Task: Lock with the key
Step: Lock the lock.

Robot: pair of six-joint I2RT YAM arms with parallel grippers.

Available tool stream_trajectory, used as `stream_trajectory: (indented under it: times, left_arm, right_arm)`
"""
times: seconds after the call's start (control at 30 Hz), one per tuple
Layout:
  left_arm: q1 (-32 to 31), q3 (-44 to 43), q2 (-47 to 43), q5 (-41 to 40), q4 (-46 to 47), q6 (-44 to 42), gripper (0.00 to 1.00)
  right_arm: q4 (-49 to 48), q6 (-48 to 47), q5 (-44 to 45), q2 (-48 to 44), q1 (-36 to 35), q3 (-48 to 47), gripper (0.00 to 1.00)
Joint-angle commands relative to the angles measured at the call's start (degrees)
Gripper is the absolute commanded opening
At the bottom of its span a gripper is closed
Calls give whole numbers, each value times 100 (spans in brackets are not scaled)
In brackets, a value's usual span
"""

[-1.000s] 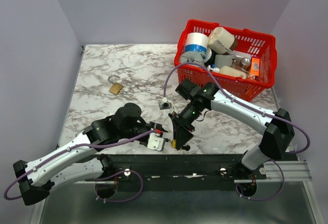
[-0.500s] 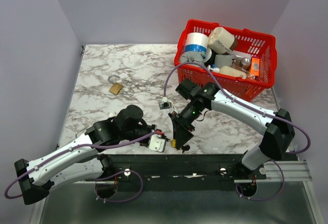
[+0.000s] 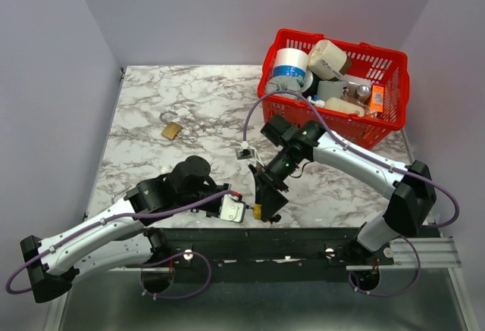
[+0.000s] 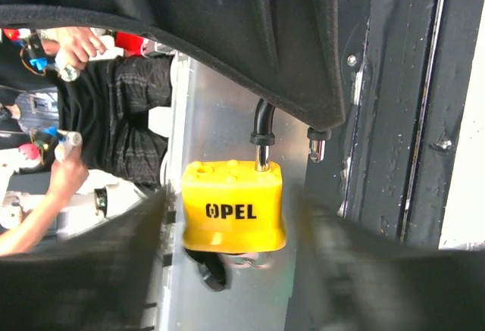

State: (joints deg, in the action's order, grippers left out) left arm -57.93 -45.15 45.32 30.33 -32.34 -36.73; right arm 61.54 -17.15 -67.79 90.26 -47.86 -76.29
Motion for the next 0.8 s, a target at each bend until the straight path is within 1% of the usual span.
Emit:
stream_trajectory:
  times: [0.0,0.17,0.23,0.27,0.37,0.43,0.47,0.57,0.67,0.77]
  left_arm:
    - [-34,-20,-208,8,281,543,0]
    - [115,-196,-287,219,158,1088,0]
    - [264,-258,-339,246,210,1360,0]
    - [361,-284,-331,298,236,1475,0]
    - [730,-460,-270,465,280,1861,0]
    - [1062,-643,-208,763,403,2116,0]
    - [1134,-723,-164,869,421,2352,0]
    - [1214,-1101,47,1010,386,2635,0]
    - [1223,-1339,161,1168,438,2741,0]
    - [1223,-1418,223,1274,492,2899,0]
  right_arm:
    - [-125,-17,107,-262,206,-210,100]
    - [95,-613,984,-553,478,-395,100]
    - [165,-946,1284,-806,593,-439,100]
    - [166,-1070,1582,-912,619,-430,100]
    - [0,-1291,1952,-1422,628,-352,100]
    - [-342,-1248,2024,-1729,620,-264,100]
    - [-501,-1186,2068,-2018,628,-133,100]
    - [-1151,-905,2059,-2459,628,79,100]
    - [-1363,-808,2086,-2496,620,27,100]
    - [-1329,-895,2235,-2285,620,-175,98]
